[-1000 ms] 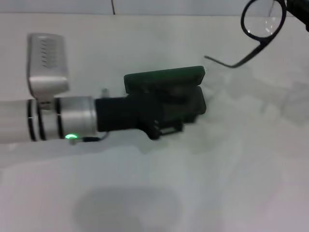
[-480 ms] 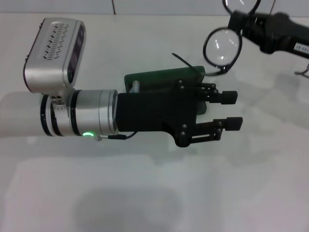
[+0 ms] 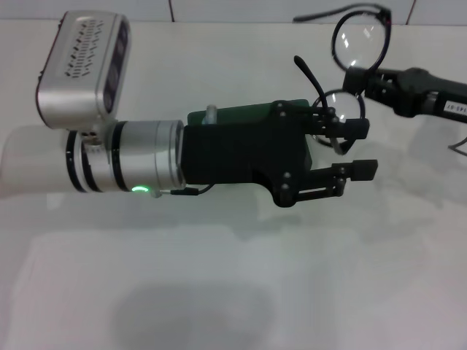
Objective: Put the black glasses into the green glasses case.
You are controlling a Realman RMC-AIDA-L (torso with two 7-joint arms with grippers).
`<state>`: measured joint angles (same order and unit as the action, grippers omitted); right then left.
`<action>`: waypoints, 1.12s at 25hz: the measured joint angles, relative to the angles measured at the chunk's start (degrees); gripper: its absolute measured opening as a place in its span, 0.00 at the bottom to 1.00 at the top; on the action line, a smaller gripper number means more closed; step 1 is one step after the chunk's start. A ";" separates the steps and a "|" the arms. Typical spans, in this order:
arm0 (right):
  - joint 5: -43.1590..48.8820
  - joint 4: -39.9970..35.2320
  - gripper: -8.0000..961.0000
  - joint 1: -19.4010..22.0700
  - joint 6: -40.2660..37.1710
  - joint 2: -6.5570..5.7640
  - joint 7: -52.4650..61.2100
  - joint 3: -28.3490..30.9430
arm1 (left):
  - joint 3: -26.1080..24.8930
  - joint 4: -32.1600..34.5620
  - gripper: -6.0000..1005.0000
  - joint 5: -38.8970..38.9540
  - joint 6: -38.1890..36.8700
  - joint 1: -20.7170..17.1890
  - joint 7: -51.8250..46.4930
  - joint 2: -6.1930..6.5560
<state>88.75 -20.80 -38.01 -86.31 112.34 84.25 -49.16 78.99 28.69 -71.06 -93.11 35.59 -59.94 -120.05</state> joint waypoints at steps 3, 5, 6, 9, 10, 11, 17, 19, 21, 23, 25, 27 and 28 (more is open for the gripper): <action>2.38 0.03 0.11 -0.52 -0.32 0.28 0.58 -0.03 | 0.18 -0.29 0.47 -0.36 1.03 1.24 0.56 -0.07; 3.04 -0.02 0.11 -0.74 -0.77 0.64 0.65 -0.71 | 0.68 -0.56 0.47 -0.53 2.35 2.03 0.70 -0.14; 3.16 -0.12 0.11 -0.78 -0.99 0.76 0.66 -1.17 | 1.23 -0.57 0.47 -0.56 3.06 2.39 0.66 -0.15; 3.18 -0.46 0.11 -0.83 -1.57 0.96 0.67 -2.42 | 2.95 -0.32 0.47 -0.57 5.18 3.30 0.37 -0.12; 3.19 -0.49 0.11 -0.93 -1.70 1.07 0.67 -2.63 | 3.27 -0.31 0.47 -0.52 6.10 3.48 0.35 -0.11; 3.19 -0.52 0.11 -1.06 -1.84 1.17 0.68 -2.82 | 3.34 -0.28 0.47 -0.43 6.84 3.53 0.29 -0.14; 2.83 -0.66 0.11 -1.49 -2.02 0.64 0.71 -5.78 | 3.28 -0.24 0.47 -0.36 8.21 3.52 -0.05 -0.15; 2.83 -0.68 0.11 -1.50 -1.92 0.45 0.65 -6.23 | 3.07 -0.27 0.47 -0.38 8.32 3.47 -0.08 -0.14; 3.86 -0.64 0.11 -1.40 -1.95 0.33 0.43 -6.58 | 2.80 -0.27 0.46 -0.06 8.68 3.47 -0.10 -0.16; 4.54 -0.61 0.11 -1.20 -1.97 0.28 0.27 -6.72 | 2.76 -0.22 0.47 0.38 8.79 3.40 -0.09 -0.14; 4.72 -0.63 0.11 -1.01 -1.95 0.04 0.18 -6.73 | 2.78 -0.16 0.47 1.07 8.78 3.19 -0.09 -0.06; 4.72 -0.64 0.11 -0.80 -1.94 -0.18 0.16 -6.74 | 2.78 -0.16 0.47 1.53 8.66 3.02 -0.09 0.00; 4.72 -0.64 0.11 -0.72 -1.97 -0.26 0.15 -6.74 | 2.75 -0.16 0.47 1.64 8.51 2.91 -0.10 0.03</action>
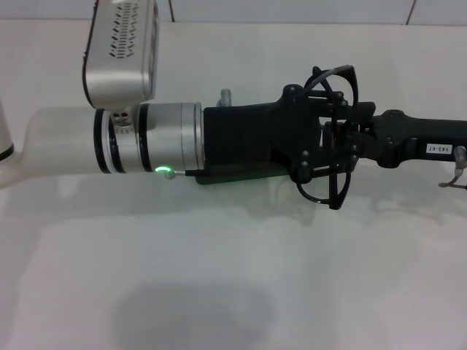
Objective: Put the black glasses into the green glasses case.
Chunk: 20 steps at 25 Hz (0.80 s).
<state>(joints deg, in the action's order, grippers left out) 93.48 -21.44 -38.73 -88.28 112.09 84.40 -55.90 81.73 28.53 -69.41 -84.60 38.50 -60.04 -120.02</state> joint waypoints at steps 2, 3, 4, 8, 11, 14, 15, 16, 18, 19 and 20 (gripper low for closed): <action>0.00 0.00 0.11 0.13 -0.12 -0.11 -0.04 0.00 | 0.01 0.00 0.47 0.06 -0.09 -0.04 -0.04 0.00; 0.00 0.00 0.11 0.18 -0.12 -0.14 -0.07 0.00 | 0.03 0.00 0.47 0.06 -0.10 -0.04 -0.04 0.00; -0.01 0.00 0.11 0.23 -0.14 -0.16 -0.12 0.00 | 0.09 0.00 0.47 0.06 -0.11 -0.04 -0.07 0.00; -0.06 -0.40 0.11 0.59 -0.57 -0.42 -0.18 0.39 | 0.19 0.00 0.47 0.02 -0.14 0.05 -1.29 0.01; -0.35 -2.08 0.11 1.74 -0.67 -0.44 -0.20 0.51 | 0.04 -0.02 0.47 -0.40 0.06 0.15 -2.99 0.12; -0.44 -4.18 0.11 2.90 -0.93 -0.02 -0.21 0.59 | 0.01 -0.03 0.47 -0.68 0.16 0.06 -3.41 0.13; -0.40 -4.66 0.11 3.15 -1.07 0.08 -0.21 0.60 | 0.01 -0.04 0.47 -0.70 0.16 0.03 -3.44 0.14; -0.31 -5.02 0.11 3.30 -1.25 0.11 -0.27 0.58 | 0.01 -0.05 0.47 -0.72 0.16 0.00 -3.51 0.14; -0.24 -5.24 0.11 3.40 -1.87 0.15 -0.66 0.42 | 0.00 -0.07 0.47 -0.74 0.25 -0.01 -3.73 0.14; -0.22 -5.25 0.11 3.41 -2.42 0.15 -1.10 0.31 | 0.00 -0.11 0.47 -0.75 0.33 -0.01 -3.81 0.14; -0.20 -5.26 0.11 3.41 -2.85 0.15 -1.42 0.25 | 0.00 -0.18 0.47 -0.76 0.57 0.00 -3.86 0.14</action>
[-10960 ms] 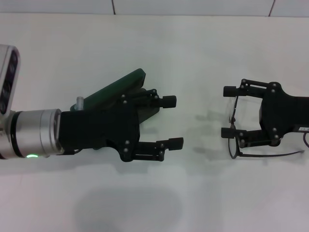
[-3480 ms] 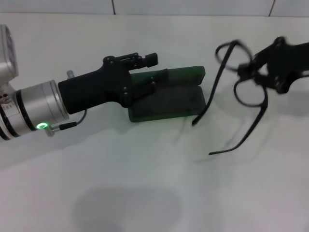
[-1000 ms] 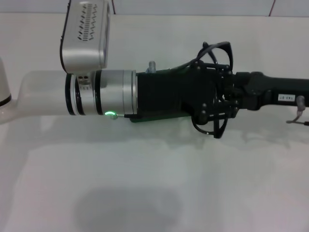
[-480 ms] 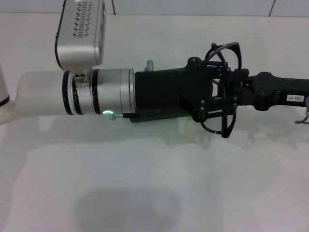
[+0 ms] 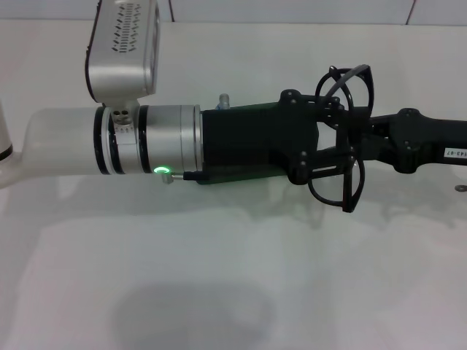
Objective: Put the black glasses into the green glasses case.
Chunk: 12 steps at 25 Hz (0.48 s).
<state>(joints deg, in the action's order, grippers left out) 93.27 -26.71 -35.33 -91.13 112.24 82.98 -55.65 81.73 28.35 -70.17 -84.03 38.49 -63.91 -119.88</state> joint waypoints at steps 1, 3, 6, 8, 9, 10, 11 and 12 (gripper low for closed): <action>0.02 -0.01 0.11 0.00 -0.41 0.02 -0.30 -0.03 | 0.00 -0.03 0.47 0.00 0.23 0.00 -0.03 0.00; 0.05 -0.01 0.11 0.00 -0.90 0.07 -0.73 -0.07 | 0.00 -0.03 0.47 -0.02 0.59 0.00 -0.04 0.00; 0.06 0.08 0.11 0.12 -0.54 0.07 -0.88 0.20 | 0.00 0.05 0.47 -0.02 0.32 -0.11 -0.06 0.00; -0.12 0.11 0.11 0.49 -0.22 -0.01 -0.92 0.52 | 0.00 0.12 0.47 0.10 -0.66 -0.22 -0.07 0.06; -0.28 0.06 0.11 0.70 -0.13 -0.05 -0.94 0.75 | -0.08 0.15 0.47 0.20 -1.20 -0.31 -0.07 0.16; -0.40 -0.09 0.11 0.92 -0.10 -0.07 -0.96 1.12 | -0.36 0.20 0.47 0.21 -1.86 -0.45 -0.07 0.36; -0.43 -0.19 0.11 1.06 -0.11 -0.07 -0.96 1.45 | -0.67 0.23 0.47 0.18 -2.42 -0.62 -0.07 0.53; -0.45 -0.27 0.11 1.19 -0.20 -0.08 -0.97 1.92 | -1.05 0.25 0.47 0.08 -2.94 -0.85 -0.08 0.78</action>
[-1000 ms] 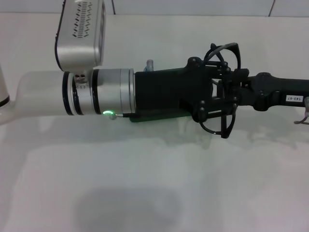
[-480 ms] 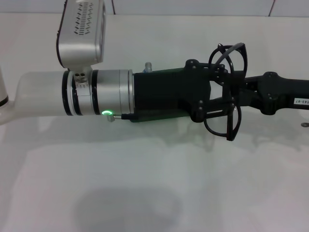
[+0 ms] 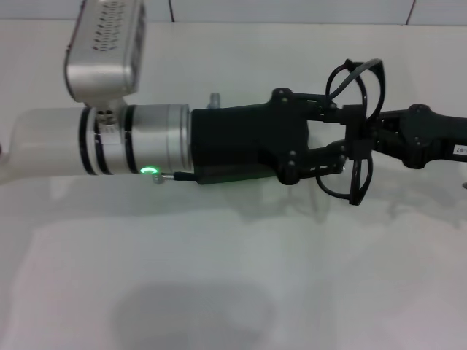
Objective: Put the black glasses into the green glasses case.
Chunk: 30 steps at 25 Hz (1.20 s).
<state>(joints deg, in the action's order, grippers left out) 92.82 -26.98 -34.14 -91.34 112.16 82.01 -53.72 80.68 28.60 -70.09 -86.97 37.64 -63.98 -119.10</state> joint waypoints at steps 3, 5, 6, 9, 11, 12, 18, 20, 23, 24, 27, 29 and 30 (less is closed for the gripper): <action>-0.04 -0.20 0.11 0.39 -0.98 -0.14 -0.01 1.32 | -0.45 0.04 0.47 -0.53 -0.12 -0.74 0.00 1.03; -0.04 -0.27 0.11 0.49 -1.73 -0.38 -0.01 1.64 | -1.40 0.05 0.47 -0.76 1.46 -1.45 0.00 1.75; 0.08 -0.31 0.11 0.55 -2.45 -0.62 -0.02 1.60 | -2.49 0.05 0.47 -0.79 2.35 -1.83 0.00 1.96; 1.04 -0.40 0.11 0.49 -3.68 -1.21 -0.09 0.71 | -7.85 0.05 0.47 -0.81 3.71 -3.03 0.00 1.92; 2.97 -0.49 0.11 0.02 -3.92 -1.46 -0.02 -0.04 | -11.44 0.12 0.47 -0.73 3.31 -3.53 -0.07 1.82; 3.80 -0.50 0.11 -0.17 -3.85 -1.47 0.06 -0.14 | -12.49 0.39 0.47 -0.67 2.58 -3.61 -0.34 1.84; 5.09 -0.53 0.11 -0.84 -1.06 -0.67 0.52 -0.38 | -13.10 4.34 0.47 -1.40 -3.57 -3.54 -4.98 1.92; 5.10 -0.53 0.11 -0.90 -0.61 -0.55 0.54 -0.41 | -12.36 5.56 0.47 -2.97 -4.71 -3.27 -6.80 1.62; 5.13 -0.53 0.11 -1.07 0.22 -0.26 0.56 -0.33 | -11.75 6.52 0.47 -5.89 -5.06 -2.31 -10.53 1.33; 5.13 -0.53 0.11 -1.15 0.53 -0.15 0.56 -0.26 | -11.71 6.61 0.47 -7.05 -5.10 -1.84 -12.02 1.28; 5.12 -0.53 0.11 -1.39 1.30 0.02 0.58 -0.06 | -11.70 6.62 0.47 -10.06 -5.24 -0.61 -14.56 1.25; 5.07 -0.53 0.11 -1.51 1.63 0.05 0.61 0.01 | -11.69 6.64 0.47 -12.06 -5.30 -0.03 -15.14 1.06; 5.04 -0.53 0.11 -1.54 1.71 0.06 0.62 0.03 | -11.68 6.64 0.47 -12.97 -5.33 0.22 -15.32 0.89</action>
<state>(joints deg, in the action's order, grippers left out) 97.86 -27.51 -35.68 -89.63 112.21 82.63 -53.70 69.00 35.24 -83.06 -92.30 37.86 -79.30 -118.21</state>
